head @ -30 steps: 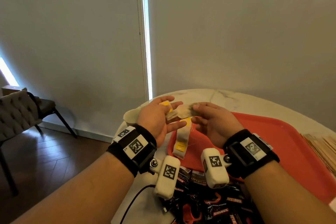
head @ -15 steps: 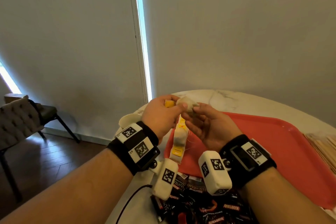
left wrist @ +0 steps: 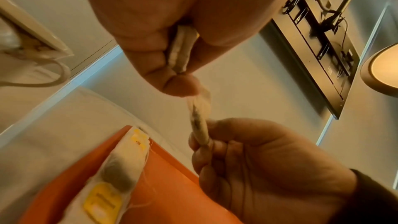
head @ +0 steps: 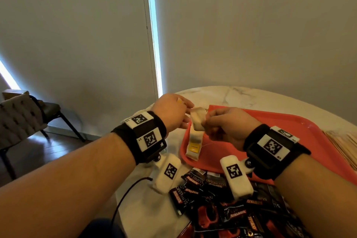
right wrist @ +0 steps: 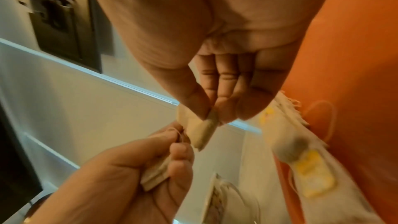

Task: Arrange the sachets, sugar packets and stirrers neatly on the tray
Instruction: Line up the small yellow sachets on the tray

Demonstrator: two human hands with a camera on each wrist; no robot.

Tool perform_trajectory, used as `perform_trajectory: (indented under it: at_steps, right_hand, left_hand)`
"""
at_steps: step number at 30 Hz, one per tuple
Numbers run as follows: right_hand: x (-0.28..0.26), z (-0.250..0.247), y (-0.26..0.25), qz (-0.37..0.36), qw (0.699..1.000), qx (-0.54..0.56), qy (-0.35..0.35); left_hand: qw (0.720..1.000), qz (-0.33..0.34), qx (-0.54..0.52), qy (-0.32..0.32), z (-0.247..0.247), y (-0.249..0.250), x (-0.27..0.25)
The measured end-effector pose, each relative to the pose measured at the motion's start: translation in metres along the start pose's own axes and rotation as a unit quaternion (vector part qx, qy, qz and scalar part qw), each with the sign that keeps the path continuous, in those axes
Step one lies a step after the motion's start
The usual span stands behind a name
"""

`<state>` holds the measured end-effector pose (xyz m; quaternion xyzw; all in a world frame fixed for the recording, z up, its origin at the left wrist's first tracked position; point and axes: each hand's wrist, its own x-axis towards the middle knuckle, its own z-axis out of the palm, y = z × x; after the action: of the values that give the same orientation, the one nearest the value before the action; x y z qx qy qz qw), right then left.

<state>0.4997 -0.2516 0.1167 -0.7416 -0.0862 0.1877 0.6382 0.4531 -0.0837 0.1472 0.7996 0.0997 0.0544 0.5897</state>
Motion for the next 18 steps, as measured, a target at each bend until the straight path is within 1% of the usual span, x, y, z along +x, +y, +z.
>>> perform_trajectory:
  at_steps: [2,4,9,14,18]
  right_hand:
    - [-0.005,0.001,0.006,0.053,0.999,-0.004,-0.008]
    - [-0.008,0.003,0.011,0.1,0.995,-0.013,-0.011]
    - [-0.009,0.012,0.018,0.181,0.983,-0.018,-0.002]
    - [-0.009,0.022,0.024,0.231,0.972,-0.028,-0.018]
    - [-0.006,0.025,0.025,0.219,0.973,-0.073,-0.02]
  left_hand:
    - [1.0,-0.015,-0.019,-0.009,0.002,-0.002,-0.006]
    - [0.999,-0.03,-0.015,-0.001,0.006,-0.008,-0.009]
    - [0.997,-0.063,0.043,-0.012,0.013,-0.019,-0.014]
    - [0.994,-0.105,0.033,-0.017,0.016,-0.024,-0.021]
    - [0.99,-0.135,0.026,-0.028,0.015,-0.024,-0.025]
